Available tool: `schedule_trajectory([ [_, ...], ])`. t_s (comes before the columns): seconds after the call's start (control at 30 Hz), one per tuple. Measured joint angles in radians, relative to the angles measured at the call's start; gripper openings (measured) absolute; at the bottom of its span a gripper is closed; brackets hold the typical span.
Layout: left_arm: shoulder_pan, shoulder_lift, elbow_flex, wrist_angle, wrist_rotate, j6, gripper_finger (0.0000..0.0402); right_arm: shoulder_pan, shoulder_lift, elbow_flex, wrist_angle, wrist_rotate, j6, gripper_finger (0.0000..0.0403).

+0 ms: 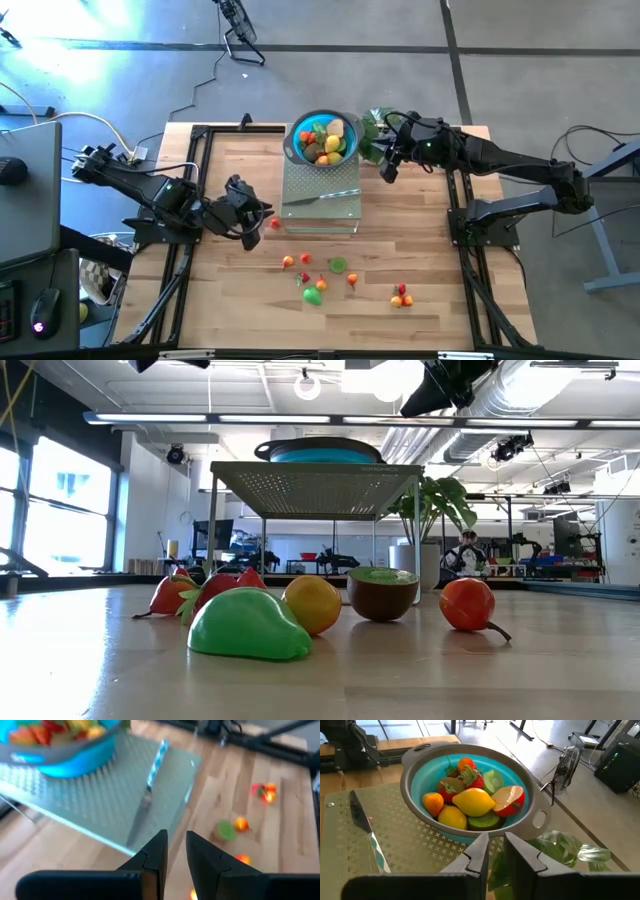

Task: Pick & Place Fruit
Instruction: Put the orange peach in the blue bowl on the shelf

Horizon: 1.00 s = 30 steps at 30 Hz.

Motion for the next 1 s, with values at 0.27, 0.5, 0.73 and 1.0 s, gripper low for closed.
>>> schedule_trajectory([
  [0.27,-0.016,-0.017,0.000,-0.017,0.031,0.017,0.0064,0.000,0.000,0.000,0.001,0.008,0.000,0.0052],
  [0.5,-0.028,-0.046,-0.001,-0.044,-0.014,0.055,0.0064,0.000,0.000,0.000,0.001,0.007,0.069,0.0052],
  [0.73,-0.029,-0.078,-0.235,0.171,0.038,-0.004,0.0064,0.000,0.000,0.000,0.001,0.007,0.078,0.0052],
  [1.0,-0.026,-0.177,-0.508,0.372,0.037,-0.097,0.0064,0.000,0.000,0.000,0.000,0.007,0.078,0.0052],
])
